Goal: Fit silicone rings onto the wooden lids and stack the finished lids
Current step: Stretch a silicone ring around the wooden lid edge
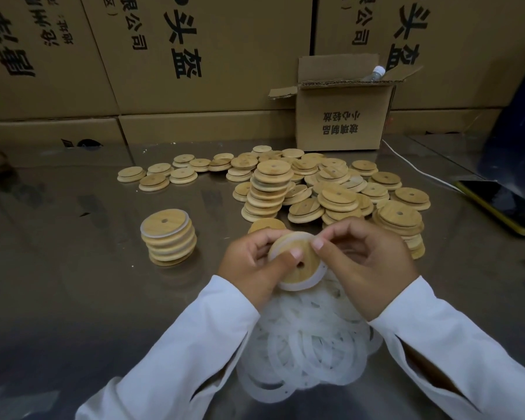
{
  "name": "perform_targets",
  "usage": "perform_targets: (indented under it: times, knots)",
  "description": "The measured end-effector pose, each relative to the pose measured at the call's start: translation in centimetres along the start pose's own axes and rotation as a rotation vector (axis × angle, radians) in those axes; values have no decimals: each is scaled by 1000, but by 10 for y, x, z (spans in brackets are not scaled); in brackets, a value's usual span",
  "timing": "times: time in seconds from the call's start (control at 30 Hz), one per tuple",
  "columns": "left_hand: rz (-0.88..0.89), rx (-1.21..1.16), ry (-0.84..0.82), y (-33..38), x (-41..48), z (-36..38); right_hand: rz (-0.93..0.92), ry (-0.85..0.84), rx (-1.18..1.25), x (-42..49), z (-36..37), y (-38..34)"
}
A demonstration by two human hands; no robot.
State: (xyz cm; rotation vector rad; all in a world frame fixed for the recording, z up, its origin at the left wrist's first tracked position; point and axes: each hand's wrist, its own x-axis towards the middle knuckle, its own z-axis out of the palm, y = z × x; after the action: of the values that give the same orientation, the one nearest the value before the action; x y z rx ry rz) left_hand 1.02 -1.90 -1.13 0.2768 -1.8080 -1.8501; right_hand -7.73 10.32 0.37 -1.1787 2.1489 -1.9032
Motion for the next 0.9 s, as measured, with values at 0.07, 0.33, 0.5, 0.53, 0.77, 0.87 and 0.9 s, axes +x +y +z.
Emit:
perform_targets:
  times: [0.07, 0.33, 0.5, 0.53, 0.77, 0.87, 0.9]
  knots:
    - [22, 6, 15, -1, 0, 0, -30, 0, -40, -2, 0, 0]
    - [34, -2, 20, -1, 2, -2, -148, 99, -157, -1, 0, 1]
    - [39, -34, 30, -1, 3, -6, 50, 12, 9, 6, -6, 3]
    - [34, -46, 37, -1, 3, -6, 75, 1, 23, 6, -7, 3]
    - [19, -135, 66, 0, 2, -5, 103, -83, 35, 6, -9, -3]
    - [30, -140, 101, 1, 2, -5, 64, -76, 9, 5, -8, -5]
    - [38, -133, 109, 2, 2, -5, 52, -72, -8, 4, -7, -6]
